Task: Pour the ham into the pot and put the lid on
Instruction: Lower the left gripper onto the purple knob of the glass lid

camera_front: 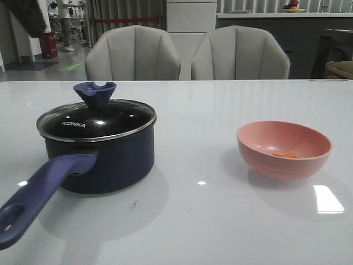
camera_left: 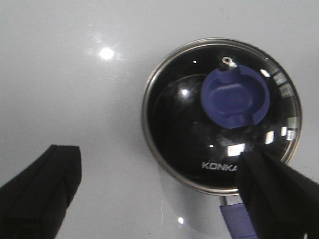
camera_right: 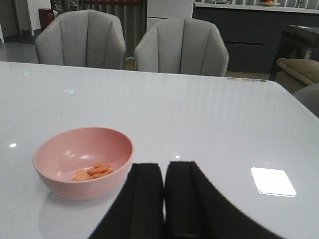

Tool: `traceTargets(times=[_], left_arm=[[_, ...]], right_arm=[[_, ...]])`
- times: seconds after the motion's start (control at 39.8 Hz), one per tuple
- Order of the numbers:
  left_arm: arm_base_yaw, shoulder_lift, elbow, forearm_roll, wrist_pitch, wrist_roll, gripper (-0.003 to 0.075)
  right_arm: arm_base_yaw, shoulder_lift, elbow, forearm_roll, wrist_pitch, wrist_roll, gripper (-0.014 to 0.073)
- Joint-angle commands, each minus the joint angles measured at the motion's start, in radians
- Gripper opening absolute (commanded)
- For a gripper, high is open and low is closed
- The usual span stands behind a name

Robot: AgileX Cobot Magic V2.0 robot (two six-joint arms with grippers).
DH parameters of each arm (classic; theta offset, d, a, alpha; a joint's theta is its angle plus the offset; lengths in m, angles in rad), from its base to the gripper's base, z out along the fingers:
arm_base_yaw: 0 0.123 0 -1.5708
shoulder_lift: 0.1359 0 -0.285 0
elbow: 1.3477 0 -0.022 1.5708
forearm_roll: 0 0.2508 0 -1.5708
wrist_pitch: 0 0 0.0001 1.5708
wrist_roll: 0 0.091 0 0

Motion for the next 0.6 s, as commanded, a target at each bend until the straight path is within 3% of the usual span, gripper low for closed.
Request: traceTargets(times=[0.0,0.23,0.58], left_arm=[[-0.055,0.064,-0.119,0.023,0.022,-0.050,0.0655],[-0.151,0.248,-0.330,0.096,0.142,-0.113,0.0655],[-0.156,0.407,-0.468,0.105,0.267,-0.176,0.0655]], right_arm=[[-0.007,-0.018,-0.005,-0.017,-0.079,0.000,0.0176],[-0.007,-0.018,-0.005,-0.017,-0.079,0.000,0.0176],[-0.007,-0.019,-0.005,-0.017,-0.079,0.000,0.0176]])
